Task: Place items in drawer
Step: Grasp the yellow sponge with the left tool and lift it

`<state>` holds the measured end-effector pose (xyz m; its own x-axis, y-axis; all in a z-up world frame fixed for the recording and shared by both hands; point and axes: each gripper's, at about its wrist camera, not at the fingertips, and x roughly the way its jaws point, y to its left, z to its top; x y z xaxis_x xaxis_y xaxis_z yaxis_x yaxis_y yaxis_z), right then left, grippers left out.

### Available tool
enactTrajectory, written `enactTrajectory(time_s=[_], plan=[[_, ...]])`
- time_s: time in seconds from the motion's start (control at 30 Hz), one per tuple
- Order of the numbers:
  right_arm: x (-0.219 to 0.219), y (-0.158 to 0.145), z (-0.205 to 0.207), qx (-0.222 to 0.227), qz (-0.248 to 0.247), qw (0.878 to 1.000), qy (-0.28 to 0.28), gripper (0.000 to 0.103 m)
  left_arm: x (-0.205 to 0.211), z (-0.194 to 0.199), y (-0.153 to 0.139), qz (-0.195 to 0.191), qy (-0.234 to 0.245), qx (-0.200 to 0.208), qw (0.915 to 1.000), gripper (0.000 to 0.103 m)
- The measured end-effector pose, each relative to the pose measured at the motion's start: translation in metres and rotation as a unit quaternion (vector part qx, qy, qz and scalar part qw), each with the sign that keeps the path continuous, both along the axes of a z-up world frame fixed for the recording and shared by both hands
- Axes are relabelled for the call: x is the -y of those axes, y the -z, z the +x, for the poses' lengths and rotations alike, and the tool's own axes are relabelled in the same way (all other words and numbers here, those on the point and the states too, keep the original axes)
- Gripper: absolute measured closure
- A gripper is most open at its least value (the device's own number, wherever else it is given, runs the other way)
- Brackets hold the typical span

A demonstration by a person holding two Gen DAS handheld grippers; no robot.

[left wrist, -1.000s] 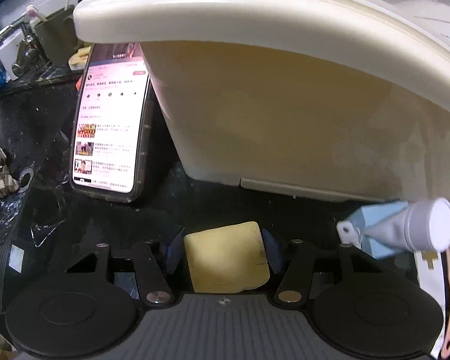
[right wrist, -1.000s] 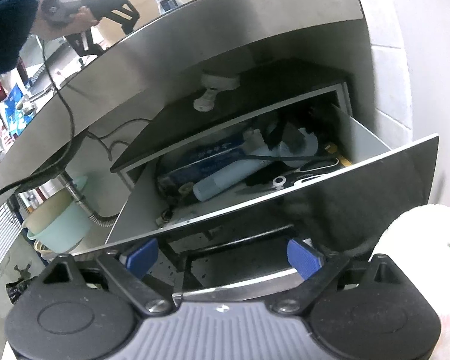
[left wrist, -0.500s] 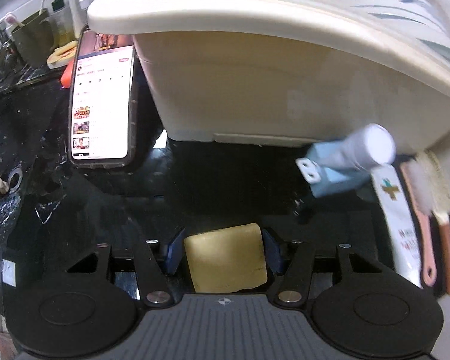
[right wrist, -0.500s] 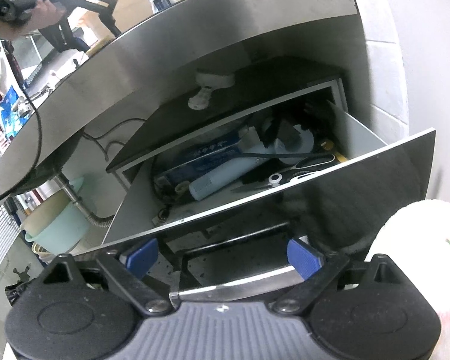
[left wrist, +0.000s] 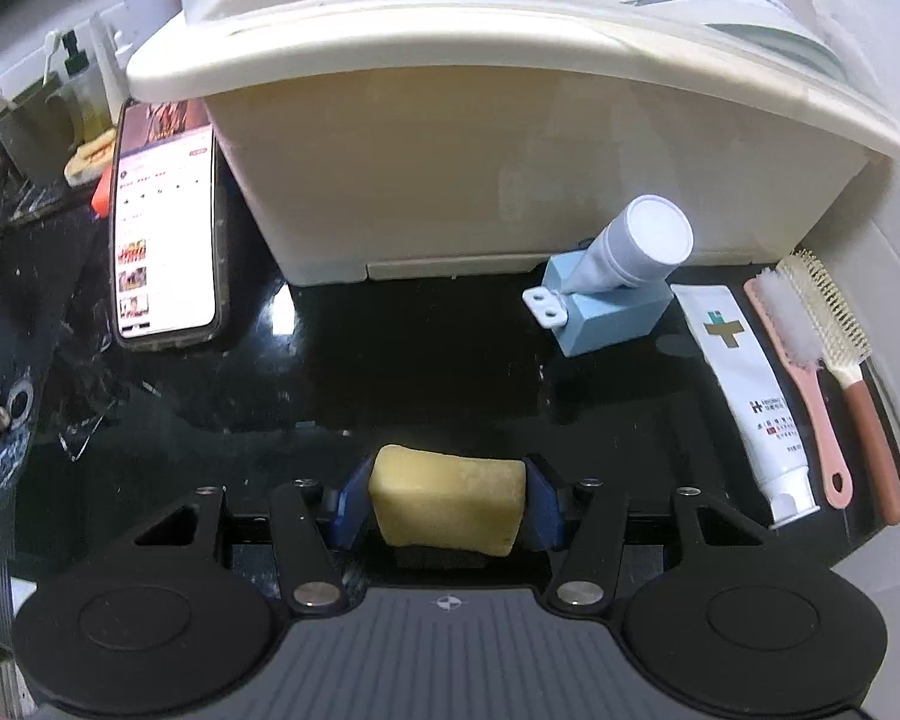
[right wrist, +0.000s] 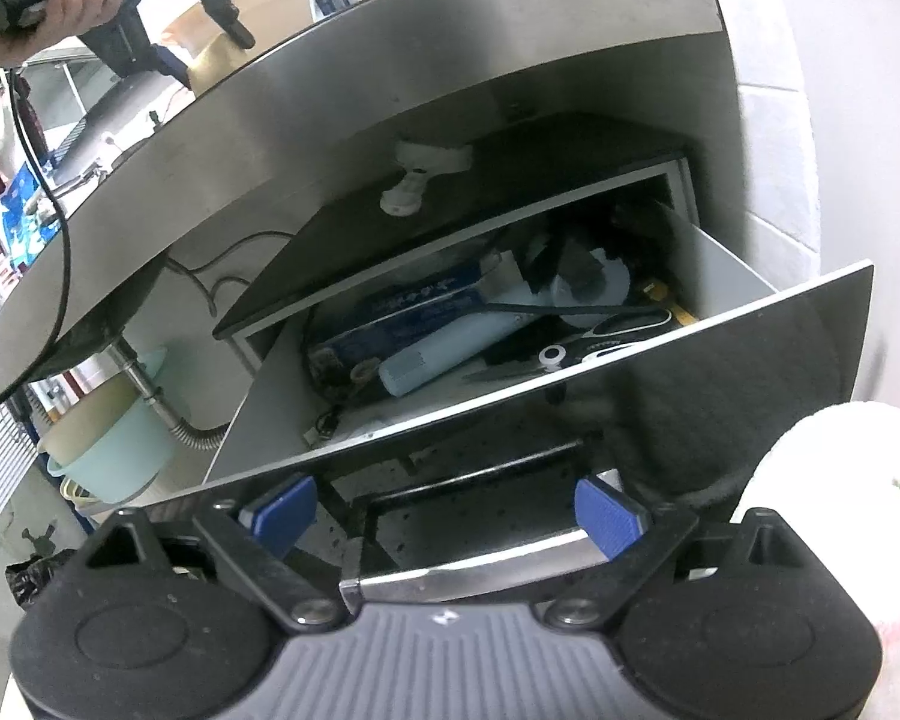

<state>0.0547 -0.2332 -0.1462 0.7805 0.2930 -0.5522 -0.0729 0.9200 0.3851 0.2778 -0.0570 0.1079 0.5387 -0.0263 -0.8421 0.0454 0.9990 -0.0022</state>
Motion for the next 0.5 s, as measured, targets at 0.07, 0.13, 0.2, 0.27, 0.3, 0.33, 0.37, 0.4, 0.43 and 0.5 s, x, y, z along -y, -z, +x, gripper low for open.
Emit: enactTrajectory(time_s=[0.07, 0.13, 0.2, 0.27, 0.3, 0.33, 0.37, 0.4, 0.43, 0.5], plan=[[0.001, 0.001, 0.000, -0.001, 0.003, 1.000, 0.002, 0.010, 0.002, 0.001, 0.004, 0.003, 0.001, 0.006, 1.0000, 0.050], [0.002, 0.001, 0.001, -0.003, 0.005, 1.000, 0.004, 0.010, 0.004, 0.001, 0.009, 0.005, 0.002, 0.012, 0.9999, 0.049], [0.003, 0.002, 0.001, -0.005, 0.006, 1.000, 0.006, 0.010, 0.007, 0.002, 0.011, 0.012, 0.004, 0.016, 0.9998, 0.049], [0.004, 0.003, 0.002, -0.007, 0.008, 1.000, 0.006, 0.010, 0.010, 0.004, 0.012, 0.019, 0.004, 0.018, 0.9996, 0.049], [0.004, 0.004, 0.003, -0.008, 0.009, 1.000, 0.006, 0.010, 0.011, 0.004, 0.012, 0.020, 0.003, 0.019, 0.9996, 0.049], [0.004, 0.004, 0.003, -0.008, 0.009, 1.000, 0.006, 0.010, 0.011, 0.004, 0.013, 0.021, 0.002, 0.020, 0.9996, 0.049], [0.004, 0.004, 0.003, -0.008, 0.010, 1.000, 0.006, 0.010, 0.011, 0.004, 0.013, 0.022, 0.000, 0.021, 0.9995, 0.049], [0.004, 0.004, 0.003, -0.008, 0.010, 1.000, 0.006, 0.010, 0.012, 0.004, 0.013, 0.023, 0.000, 0.023, 0.9995, 0.049], [0.004, 0.004, 0.003, -0.008, 0.010, 1.000, 0.006, 0.010, 0.012, 0.003, 0.013, 0.024, 0.000, 0.025, 0.9994, 0.049], [0.004, 0.005, 0.003, -0.009, 0.011, 1.000, 0.005, 0.010, 0.013, 0.002, 0.015, 0.029, 0.002, 0.031, 0.9991, 0.049]])
